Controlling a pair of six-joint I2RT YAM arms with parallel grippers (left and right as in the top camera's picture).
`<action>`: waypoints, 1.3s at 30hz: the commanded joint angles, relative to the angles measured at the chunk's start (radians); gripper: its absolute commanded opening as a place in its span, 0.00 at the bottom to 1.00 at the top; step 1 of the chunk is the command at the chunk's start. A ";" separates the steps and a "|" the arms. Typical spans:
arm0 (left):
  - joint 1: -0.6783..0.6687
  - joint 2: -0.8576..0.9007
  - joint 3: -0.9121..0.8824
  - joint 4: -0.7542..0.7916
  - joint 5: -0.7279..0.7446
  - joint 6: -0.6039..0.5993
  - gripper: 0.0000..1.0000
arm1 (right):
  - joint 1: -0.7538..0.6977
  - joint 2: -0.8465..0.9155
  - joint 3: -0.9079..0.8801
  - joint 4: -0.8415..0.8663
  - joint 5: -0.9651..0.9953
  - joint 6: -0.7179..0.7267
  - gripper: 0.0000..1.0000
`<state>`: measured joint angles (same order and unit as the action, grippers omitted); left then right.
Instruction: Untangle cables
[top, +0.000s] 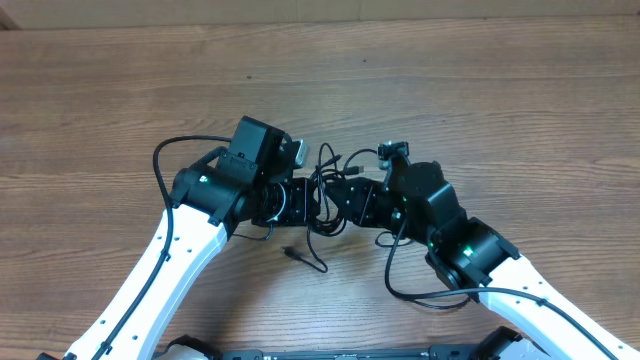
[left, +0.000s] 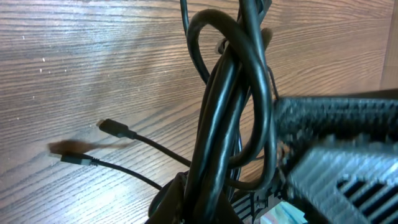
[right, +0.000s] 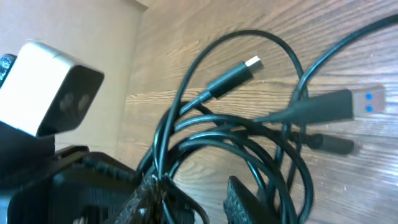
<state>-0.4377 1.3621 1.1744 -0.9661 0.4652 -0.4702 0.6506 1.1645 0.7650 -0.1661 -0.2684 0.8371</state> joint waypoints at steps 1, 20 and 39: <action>-0.001 -0.003 0.005 -0.002 0.026 -0.009 0.04 | 0.025 0.011 0.020 0.034 0.037 -0.009 0.31; -0.001 -0.003 0.005 -0.002 0.025 -0.008 0.04 | 0.031 0.065 0.020 0.111 0.021 -0.008 0.30; -0.001 -0.003 0.005 -0.001 0.026 -0.008 0.04 | 0.031 0.164 0.020 0.153 -0.033 0.037 0.27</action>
<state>-0.4362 1.3643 1.1717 -0.9764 0.4500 -0.4736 0.6758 1.2892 0.7658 -0.0170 -0.2920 0.8562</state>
